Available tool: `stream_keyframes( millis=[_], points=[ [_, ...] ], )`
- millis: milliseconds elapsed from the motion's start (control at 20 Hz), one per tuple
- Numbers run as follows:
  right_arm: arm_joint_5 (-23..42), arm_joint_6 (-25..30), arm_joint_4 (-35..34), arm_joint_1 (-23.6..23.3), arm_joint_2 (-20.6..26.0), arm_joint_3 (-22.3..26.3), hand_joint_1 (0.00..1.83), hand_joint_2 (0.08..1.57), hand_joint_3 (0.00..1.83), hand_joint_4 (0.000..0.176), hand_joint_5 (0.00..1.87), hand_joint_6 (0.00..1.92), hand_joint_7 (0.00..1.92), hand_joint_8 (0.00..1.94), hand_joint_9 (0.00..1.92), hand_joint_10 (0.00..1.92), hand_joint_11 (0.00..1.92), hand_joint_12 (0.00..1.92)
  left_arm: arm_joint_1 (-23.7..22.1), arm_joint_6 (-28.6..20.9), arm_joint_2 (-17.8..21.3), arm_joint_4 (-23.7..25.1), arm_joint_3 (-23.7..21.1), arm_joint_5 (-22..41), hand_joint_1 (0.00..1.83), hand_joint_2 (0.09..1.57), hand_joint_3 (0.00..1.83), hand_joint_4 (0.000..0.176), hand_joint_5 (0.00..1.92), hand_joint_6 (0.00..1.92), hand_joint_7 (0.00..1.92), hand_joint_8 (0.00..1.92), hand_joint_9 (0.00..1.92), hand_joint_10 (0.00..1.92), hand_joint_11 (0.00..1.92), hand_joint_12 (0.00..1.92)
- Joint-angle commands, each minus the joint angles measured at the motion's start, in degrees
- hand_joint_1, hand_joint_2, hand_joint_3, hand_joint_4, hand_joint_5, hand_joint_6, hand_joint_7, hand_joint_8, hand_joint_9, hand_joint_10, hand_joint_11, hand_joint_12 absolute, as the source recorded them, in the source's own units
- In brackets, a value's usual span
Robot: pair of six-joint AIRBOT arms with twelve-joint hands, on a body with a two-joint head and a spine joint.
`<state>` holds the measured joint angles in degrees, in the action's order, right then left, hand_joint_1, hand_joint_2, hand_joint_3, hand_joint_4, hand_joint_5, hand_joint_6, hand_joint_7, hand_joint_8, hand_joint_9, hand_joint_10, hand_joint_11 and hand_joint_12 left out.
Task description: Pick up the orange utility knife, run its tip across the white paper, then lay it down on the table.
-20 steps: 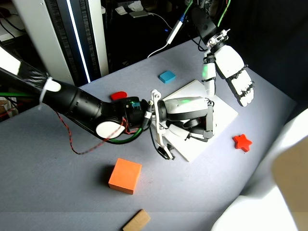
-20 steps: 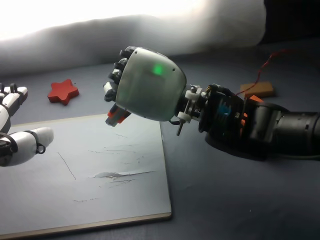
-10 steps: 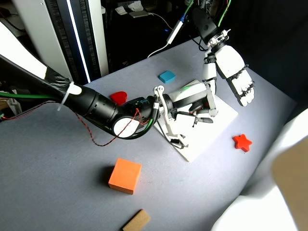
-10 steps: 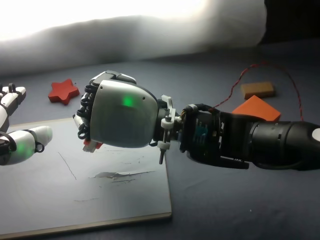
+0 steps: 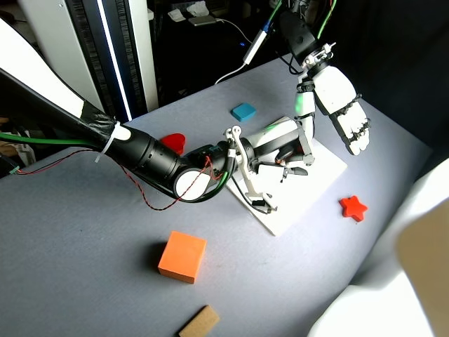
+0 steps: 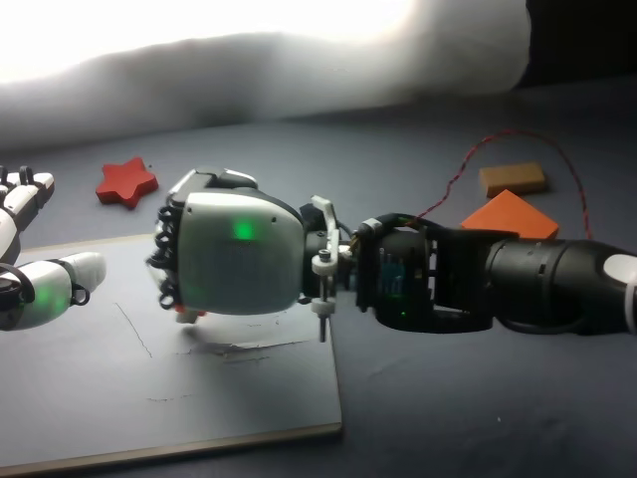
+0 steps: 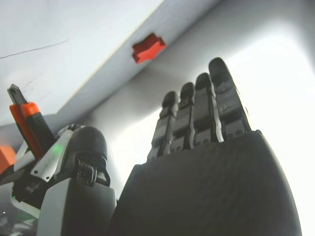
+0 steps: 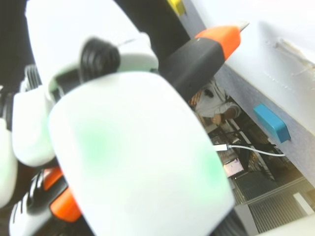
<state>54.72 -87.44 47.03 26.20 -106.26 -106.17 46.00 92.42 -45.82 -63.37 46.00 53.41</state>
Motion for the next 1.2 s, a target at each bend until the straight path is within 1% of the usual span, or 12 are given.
stream_keyframes(
  millis=[0, 150, 200, 300, 350, 500, 650, 750, 900, 1000, 1050, 1150],
  points=[
    [6.0, -0.9, -2.4, 0.1, 0.2, 0.0, 1.57, 1.30, 0.00, 0.176, 1.38, 1.92, 1.50, 1.94, 1.59, 1.92, 1.64, 1.92, -0.3, -0.2, 0.6, 2.4, 0.3, 5.5, 0.03, 1.34, 0.00, 0.000, 0.00, 0.00, 0.00, 0.00, 0.00, 0.00, 0.00, 0.23],
    [7.1, -0.7, -1.1, 0.5, 0.6, 0.0, 1.57, 1.30, 0.00, 0.176, 1.37, 1.92, 1.48, 1.94, 1.58, 1.92, 1.63, 1.92, -0.3, -0.2, 0.6, 2.4, 0.3, 5.5, 0.03, 1.33, 0.00, 0.000, 0.00, 0.00, 0.00, 0.00, 0.01, 0.00, 0.00, 0.28],
    [7.5, -0.7, -0.5, 0.7, 0.8, 0.0, 1.56, 1.30, 0.00, 0.176, 1.38, 1.92, 1.49, 1.94, 1.59, 1.92, 1.63, 1.92, -0.3, -0.2, 0.6, 2.4, 0.3, 5.5, 0.01, 1.34, 0.00, 0.000, 0.00, 0.00, 0.00, 0.00, 0.01, 0.00, 0.00, 0.36],
    [8.4, -0.4, 0.5, 1.0, 1.4, 0.0, 1.57, 1.30, 0.00, 0.176, 1.38, 1.92, 1.50, 1.94, 1.59, 1.92, 1.64, 1.92, -0.3, -0.2, 0.6, 2.4, 0.3, 5.5, 0.00, 1.34, 0.00, 0.005, 0.00, 0.00, 0.00, 0.00, 0.00, 0.00, 0.00, 0.35],
    [8.8, -0.2, 1.1, 1.1, 1.8, 0.0, 1.56, 1.31, 0.00, 0.176, 1.39, 1.92, 1.50, 1.94, 1.60, 1.92, 1.64, 1.92, -0.3, -0.2, 0.6, 2.4, 0.3, 5.5, 0.00, 1.34, 0.00, 0.004, 0.00, 0.00, 0.00, 0.00, 0.00, 0.00, 0.00, 0.28],
    [9.7, 0.2, 1.9, 1.5, 2.9, 0.0, 1.55, 1.30, 0.00, 0.176, 1.38, 1.92, 1.49, 1.94, 1.60, 1.92, 1.64, 1.92, -0.3, -0.2, 0.6, 2.4, 0.3, 5.5, 0.00, 1.34, 0.00, 0.001, 0.00, 0.00, 0.00, 0.00, 0.00, 0.00, 0.00, 0.23],
    [10.6, 0.3, 2.2, 1.7, 4.4, 0.0, 1.55, 1.31, 0.00, 0.176, 1.39, 1.92, 1.51, 1.94, 1.61, 1.92, 1.65, 1.92, -0.3, -0.2, 0.6, 2.4, 0.3, 5.5, 0.00, 1.34, 0.00, 0.000, 0.00, 0.00, 0.00, 0.00, 0.01, 0.00, 0.00, 0.26],
    [10.1, 0.3, 2.2, 1.8, 6.2, 1.7, 1.55, 1.31, 0.00, 0.176, 1.38, 1.92, 1.50, 1.94, 1.60, 1.92, 1.64, 1.92, -0.4, -0.2, 0.6, 2.4, 0.2, 5.5, 0.05, 1.33, 0.00, 0.000, 0.00, 0.00, 0.00, 0.00, 0.01, 0.00, 0.00, 0.26],
    [10.1, 0.3, 2.0, 1.7, 7.4, 3.0, 1.56, 1.30, 0.00, 0.176, 1.38, 1.92, 1.51, 1.94, 1.61, 1.92, 1.66, 1.92, -0.3, -0.2, 0.6, 2.4, 0.2, 5.5, 0.03, 1.33, 0.00, 0.002, 0.00, 0.00, 0.00, 0.00, 0.01, 0.00, 0.00, 0.28],
    [10.1, 0.1, -0.2, 1.2, 7.7, 3.7, 1.56, 1.29, 0.00, 0.176, 1.37, 1.92, 1.49, 1.94, 1.58, 1.92, 1.63, 1.92, -0.3, -0.2, 0.6, 2.4, 0.2, 5.5, 0.03, 1.34, 0.00, 0.002, 0.00, 0.00, 0.00, 0.00, 0.00, 0.00, 0.00, 0.23],
    [10.0, -0.1, -1.2, 0.8, 8.0, 4.4, 1.57, 1.30, 0.00, 0.176, 1.37, 1.92, 1.50, 1.94, 1.59, 1.92, 1.63, 1.92, -0.3, -0.2, 0.6, 2.4, 0.2, 5.5, 0.05, 1.33, 0.00, 0.001, 0.00, 0.00, 0.00, 0.00, 0.02, 0.01, 0.00, 0.29],
    [9.7, -0.3, -2.8, -0.1, 9.1, 7.0, 1.55, 1.31, 0.00, 0.176, 1.38, 1.92, 1.50, 1.94, 1.60, 1.92, 1.64, 1.92, -0.3, -0.2, 0.6, 2.4, 0.2, 5.5, 0.05, 1.33, 0.00, 0.000, 0.00, 0.00, 0.00, 0.00, 0.02, 0.01, 0.00, 0.31]
  ],
)
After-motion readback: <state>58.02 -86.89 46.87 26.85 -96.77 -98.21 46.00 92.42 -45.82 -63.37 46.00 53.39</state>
